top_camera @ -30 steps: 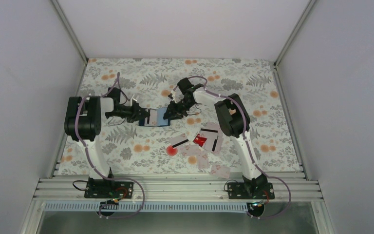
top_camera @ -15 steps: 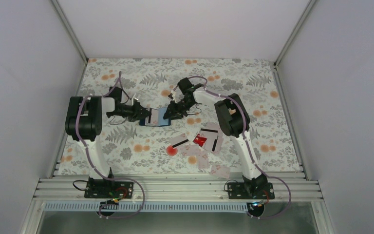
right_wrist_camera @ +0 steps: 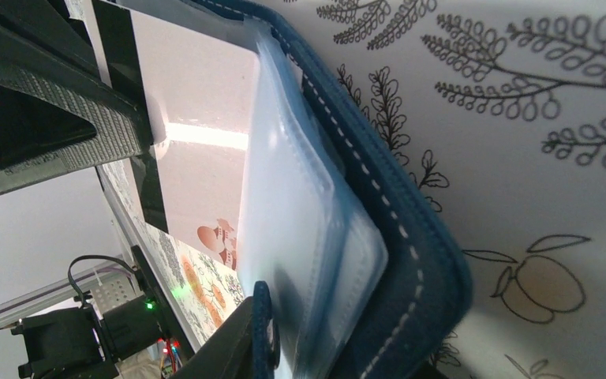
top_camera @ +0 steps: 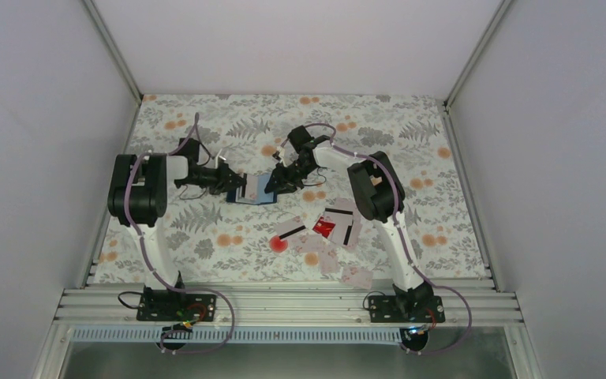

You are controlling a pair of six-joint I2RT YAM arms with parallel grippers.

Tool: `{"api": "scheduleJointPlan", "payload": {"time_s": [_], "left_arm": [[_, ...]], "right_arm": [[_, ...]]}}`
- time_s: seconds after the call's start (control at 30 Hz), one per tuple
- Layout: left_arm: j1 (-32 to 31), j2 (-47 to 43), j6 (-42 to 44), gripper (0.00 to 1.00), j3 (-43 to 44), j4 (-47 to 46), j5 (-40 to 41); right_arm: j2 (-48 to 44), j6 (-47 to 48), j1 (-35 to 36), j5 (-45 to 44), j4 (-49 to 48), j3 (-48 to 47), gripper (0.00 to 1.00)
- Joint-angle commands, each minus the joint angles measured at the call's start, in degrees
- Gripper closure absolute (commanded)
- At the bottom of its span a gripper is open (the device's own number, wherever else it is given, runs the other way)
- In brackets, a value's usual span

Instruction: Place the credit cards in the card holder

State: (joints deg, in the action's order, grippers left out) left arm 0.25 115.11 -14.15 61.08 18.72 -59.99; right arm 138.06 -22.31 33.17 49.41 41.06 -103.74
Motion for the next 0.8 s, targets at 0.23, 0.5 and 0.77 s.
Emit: {"api": "scheduleJointPlan", "payload": {"time_s": [0.23, 0.5, 0.77], "left_arm": [[-2.7, 1.4, -1.3, 0.98, -1.3, -5.7, 1.7], [-3.1, 1.3, -5.7, 0.98, -3.5, -10.2, -0.4], [-3.1, 1.4, -4.0, 0.98, -3.2, -7.7, 2.6]], "right_arm": [[6.2, 0.6, 0.5, -7.5, 3.1, 1.3, 0.74], [6.4, 0.5, 0.4, -7.4, 3.0, 1.3, 0.74], [2.6, 2.1, -0.8, -13.8, 6.3, 1.7, 0.28]]}}
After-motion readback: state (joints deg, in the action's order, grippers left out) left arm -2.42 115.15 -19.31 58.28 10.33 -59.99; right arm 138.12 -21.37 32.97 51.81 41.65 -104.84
